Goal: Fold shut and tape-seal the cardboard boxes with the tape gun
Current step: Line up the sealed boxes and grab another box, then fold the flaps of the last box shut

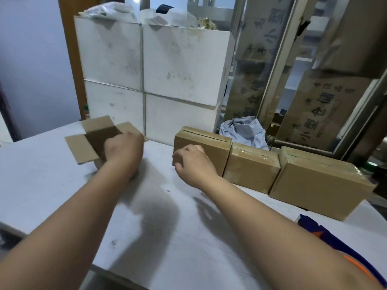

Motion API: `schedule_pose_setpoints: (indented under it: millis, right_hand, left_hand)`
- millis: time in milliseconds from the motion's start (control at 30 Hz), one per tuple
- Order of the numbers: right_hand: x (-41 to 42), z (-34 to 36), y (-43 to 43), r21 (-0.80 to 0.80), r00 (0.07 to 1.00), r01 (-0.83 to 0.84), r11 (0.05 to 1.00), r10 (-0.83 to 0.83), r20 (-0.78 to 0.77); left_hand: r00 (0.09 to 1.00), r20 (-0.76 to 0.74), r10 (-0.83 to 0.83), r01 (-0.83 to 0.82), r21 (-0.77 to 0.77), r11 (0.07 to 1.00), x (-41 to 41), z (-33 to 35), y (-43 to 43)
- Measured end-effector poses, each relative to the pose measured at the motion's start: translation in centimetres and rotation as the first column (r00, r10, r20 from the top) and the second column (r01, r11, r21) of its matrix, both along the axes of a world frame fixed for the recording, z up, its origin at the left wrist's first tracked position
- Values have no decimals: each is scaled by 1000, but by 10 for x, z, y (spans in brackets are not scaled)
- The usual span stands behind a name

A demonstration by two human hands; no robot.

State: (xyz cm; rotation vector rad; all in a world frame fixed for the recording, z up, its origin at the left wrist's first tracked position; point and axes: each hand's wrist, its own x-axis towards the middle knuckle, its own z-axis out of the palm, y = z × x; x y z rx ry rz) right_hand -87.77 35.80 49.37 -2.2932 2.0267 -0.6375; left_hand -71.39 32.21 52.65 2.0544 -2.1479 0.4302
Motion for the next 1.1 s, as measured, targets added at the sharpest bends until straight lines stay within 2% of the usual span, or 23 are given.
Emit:
schedule_pose_setpoints:
  millis: [67,133,200,267,333,400,467,533,600,667,700,767,833,900,933,1000,1033,1100]
  right_hand:
    - [-5,1,7,45,997,8,999,-12,78]
    - [-12,2,14,71,960,12,997,-32,277]
    - [-19,2,22,92,871,50,994,-89,484]
    - [-29,4,31,117,791,77,990,-132,597]
    - [-39,5,42,171,660,48,984,-160,734]
    - [-51,8,53,259,475,33,965,-244,845]
    - [-66,13,66,340,316,56,939,-339,886]
    - [-82,19,76,402,221,115,909,-418,881]
    - [-100,23,87,430,232,183,884,-464,855]
    - [-118,23,97,409,211,219,886,-453,866]
    - [-126,22,102,398,195,218,891,-439,877]
    - [-141,18,111,401,180,220,889,-441,879]
    - [-151,14,117,410,167,244,879,-455,875]
    - [-159,11,121,418,130,284,863,-467,875]
    - [-161,11,123,408,103,310,859,-457,884]
    - [-166,10,126,355,57,386,851,-407,912]
    - [-168,10,127,313,59,438,842,-375,925]
    - [-171,9,129,218,139,549,807,-346,928]
  left_hand:
    - [996,-5,-91,91,21,996,-27,4,15]
    - [985,-34,-170,172,51,984,-52,7,30]
    - [967,-106,-232,242,105,964,-74,12,47]
    - [939,-181,-292,320,150,935,-94,15,61]
    - [909,-237,-343,385,162,909,-111,18,74]
    - [874,-291,-389,446,160,881,-126,20,86]
    - [804,-395,-445,549,202,811,-138,23,98]
    - [711,-508,-485,668,275,692,-147,27,110]
    - [623,-601,-501,746,264,611,-153,29,120]
    - [560,-637,-529,779,187,599,-160,30,125]
    - [554,-631,-543,773,147,617,-163,30,125]
    - [608,-586,-536,707,92,701,-168,30,124]
    - [697,-534,-478,582,31,813,-164,27,120]
    - [728,-551,-408,446,-73,892,-155,19,114]
    - [705,-600,-377,379,-131,916,-148,12,111]
    - [588,-744,-317,251,-205,946,-136,-2,106]
    - [504,-816,-283,193,-213,958,-131,-10,105]
    - [341,-918,-201,82,-184,979,-125,-23,107]
